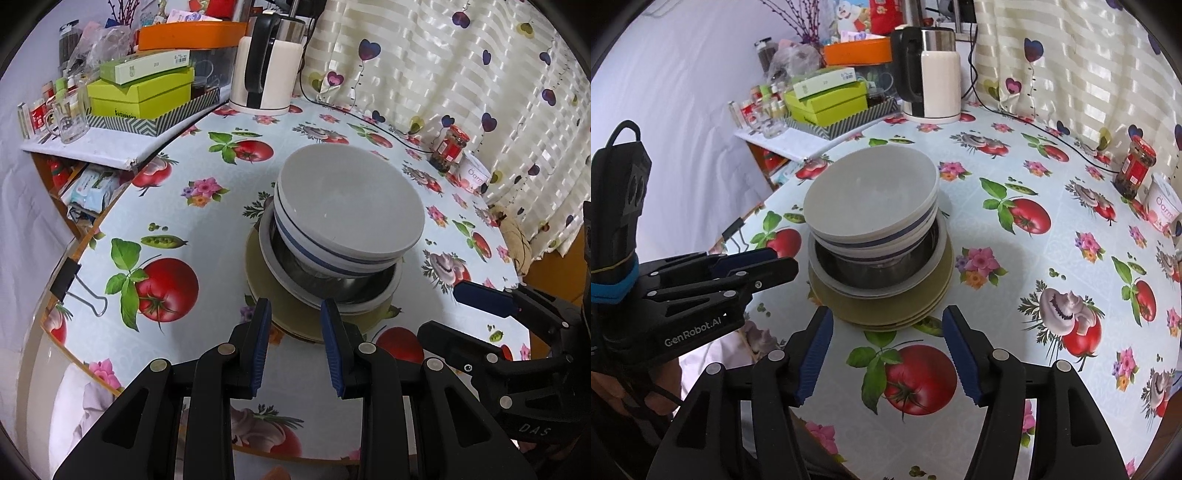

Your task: Organize plates and bowls

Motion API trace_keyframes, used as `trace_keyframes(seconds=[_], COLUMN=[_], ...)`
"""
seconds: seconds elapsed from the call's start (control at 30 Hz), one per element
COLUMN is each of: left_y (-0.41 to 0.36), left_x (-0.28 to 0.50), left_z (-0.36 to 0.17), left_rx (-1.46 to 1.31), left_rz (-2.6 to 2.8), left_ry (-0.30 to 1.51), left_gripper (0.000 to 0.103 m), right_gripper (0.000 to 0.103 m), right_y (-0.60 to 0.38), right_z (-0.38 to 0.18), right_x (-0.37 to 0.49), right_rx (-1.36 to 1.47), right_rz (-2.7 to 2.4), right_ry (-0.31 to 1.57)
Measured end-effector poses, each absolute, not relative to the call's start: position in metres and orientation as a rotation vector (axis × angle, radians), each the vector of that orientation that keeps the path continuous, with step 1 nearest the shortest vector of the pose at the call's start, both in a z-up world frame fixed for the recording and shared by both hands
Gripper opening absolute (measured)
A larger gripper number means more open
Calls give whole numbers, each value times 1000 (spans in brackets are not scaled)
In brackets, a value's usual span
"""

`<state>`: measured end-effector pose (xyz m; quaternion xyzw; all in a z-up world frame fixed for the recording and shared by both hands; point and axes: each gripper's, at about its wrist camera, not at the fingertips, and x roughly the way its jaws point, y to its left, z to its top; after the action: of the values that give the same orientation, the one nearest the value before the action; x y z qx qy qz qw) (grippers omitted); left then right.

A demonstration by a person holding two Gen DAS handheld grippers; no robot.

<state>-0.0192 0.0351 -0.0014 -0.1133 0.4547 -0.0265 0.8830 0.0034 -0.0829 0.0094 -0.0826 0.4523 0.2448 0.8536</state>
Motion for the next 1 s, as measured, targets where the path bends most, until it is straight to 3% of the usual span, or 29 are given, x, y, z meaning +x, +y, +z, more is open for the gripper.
trace_keyframes(seconds=[1.0], left_y=[31], left_x=[-15], left_z=[-7], left_rx=[-181], left_rz=[-22], left_ry=[967], left_gripper=[29], right_gripper=[66], right_y=[-76], right_z=[0], right_x=[4], right_rx=[-208], right_rz=[505], right_ry=[961])
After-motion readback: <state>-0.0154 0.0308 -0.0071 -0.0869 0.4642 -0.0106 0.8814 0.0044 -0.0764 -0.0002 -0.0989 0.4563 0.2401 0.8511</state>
